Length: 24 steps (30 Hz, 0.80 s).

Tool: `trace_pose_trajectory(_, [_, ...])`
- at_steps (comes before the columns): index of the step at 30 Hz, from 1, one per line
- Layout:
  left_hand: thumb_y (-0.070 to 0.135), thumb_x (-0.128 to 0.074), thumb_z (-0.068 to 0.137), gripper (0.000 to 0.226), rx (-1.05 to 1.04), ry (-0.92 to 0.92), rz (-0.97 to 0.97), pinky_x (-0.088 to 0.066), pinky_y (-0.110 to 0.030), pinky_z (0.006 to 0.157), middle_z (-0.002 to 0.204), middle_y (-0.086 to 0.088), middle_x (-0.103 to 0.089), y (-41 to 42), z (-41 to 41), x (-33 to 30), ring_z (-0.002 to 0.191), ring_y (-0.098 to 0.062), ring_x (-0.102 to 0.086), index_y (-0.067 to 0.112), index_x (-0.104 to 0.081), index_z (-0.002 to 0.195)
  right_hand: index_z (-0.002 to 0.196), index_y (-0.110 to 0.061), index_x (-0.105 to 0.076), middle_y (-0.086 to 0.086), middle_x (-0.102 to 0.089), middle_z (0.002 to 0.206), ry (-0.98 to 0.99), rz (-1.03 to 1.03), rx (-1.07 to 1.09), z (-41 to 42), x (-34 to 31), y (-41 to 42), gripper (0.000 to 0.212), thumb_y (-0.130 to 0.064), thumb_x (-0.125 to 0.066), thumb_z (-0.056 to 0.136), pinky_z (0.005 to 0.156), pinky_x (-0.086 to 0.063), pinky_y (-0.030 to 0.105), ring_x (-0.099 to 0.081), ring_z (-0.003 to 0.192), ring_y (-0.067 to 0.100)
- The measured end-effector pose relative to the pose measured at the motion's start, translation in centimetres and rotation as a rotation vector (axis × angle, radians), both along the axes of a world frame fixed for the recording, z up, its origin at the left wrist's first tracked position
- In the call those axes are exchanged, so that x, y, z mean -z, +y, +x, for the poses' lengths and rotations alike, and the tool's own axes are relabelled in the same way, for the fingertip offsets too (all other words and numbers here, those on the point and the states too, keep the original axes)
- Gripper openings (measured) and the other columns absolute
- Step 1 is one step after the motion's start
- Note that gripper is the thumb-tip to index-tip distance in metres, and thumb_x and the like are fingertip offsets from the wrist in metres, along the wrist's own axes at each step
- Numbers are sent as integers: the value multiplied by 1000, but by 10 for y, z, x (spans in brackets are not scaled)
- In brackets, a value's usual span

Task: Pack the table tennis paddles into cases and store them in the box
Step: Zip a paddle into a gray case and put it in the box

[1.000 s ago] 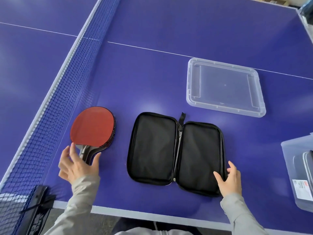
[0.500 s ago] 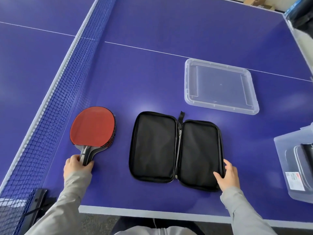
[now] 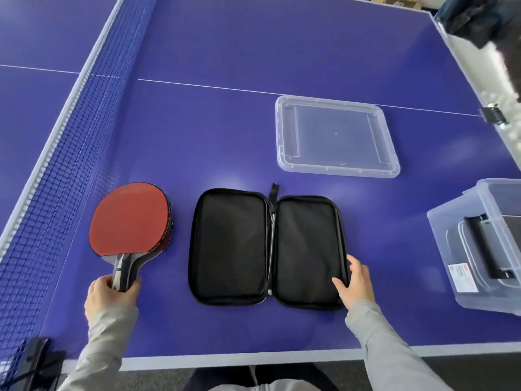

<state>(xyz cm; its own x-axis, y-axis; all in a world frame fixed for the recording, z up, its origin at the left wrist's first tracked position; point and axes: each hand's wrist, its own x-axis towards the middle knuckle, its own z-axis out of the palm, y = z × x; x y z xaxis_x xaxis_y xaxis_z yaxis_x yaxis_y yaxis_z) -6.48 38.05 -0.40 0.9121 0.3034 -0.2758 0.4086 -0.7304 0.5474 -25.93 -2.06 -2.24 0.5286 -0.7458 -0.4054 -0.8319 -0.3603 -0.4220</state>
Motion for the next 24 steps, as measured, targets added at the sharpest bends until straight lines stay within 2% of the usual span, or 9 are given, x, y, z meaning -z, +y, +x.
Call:
trace_pose_trajectory(6, [27,-72,74,33,40,-28,-64,-41,-34,50,60,-11,-53,-79,-38,-18,52,-31,-49,10,-49,58,143,-16,-30,8,-39,136,-37,36,-46,-6,0,-7,65,-13,-63,87,96,-45,36,-46,124,25])
trace_pose_trajectory(11, [29,-73,74,25,71,18,-176,-50,-42,77,88,-7,-58,-173,-79,-19,81,-28,-57,11,-58,84,143,-14,-30,8,-39,133,-52,69,-108,-11,1,-15,65,-14,-63,88,92,-46,33,-50,118,24])
trace_pose_trajectory(13, [28,-74,74,27,76,39,-217,-49,-40,81,92,-5,-58,-210,-96,-18,85,-27,-58,10,-59,89,143,-13,-30,8,-39,132,-63,80,-128,-11,1,-20,64,-15,-63,88,91,-47,32,-51,115,24])
trace_pose_trajectory(18, [28,-73,75,28,69,73,-267,-48,-39,85,95,3,-54,-274,-137,-8,90,-22,-57,13,-57,93,142,-13,-31,7,-40,128,-103,101,-150,-12,6,-26,64,-16,-64,88,88,-48,30,-52,112,22])
trace_pose_trajectory(21, [26,-73,76,32,83,88,-225,-45,-37,87,99,-1,-55,-295,-152,3,97,-24,-55,10,-58,99,142,-13,-31,6,-40,128,-137,122,-146,-14,9,-27,64,-16,-64,87,86,-48,28,-53,112,22])
trace_pose_trajectory(24, [26,-73,76,32,96,94,-197,-41,-31,83,100,-2,-55,-309,-160,11,100,-24,-54,9,-58,99,142,-13,-32,5,-40,128,-155,126,-150,-15,12,-27,64,-16,-64,87,85,-48,27,-52,114,21])
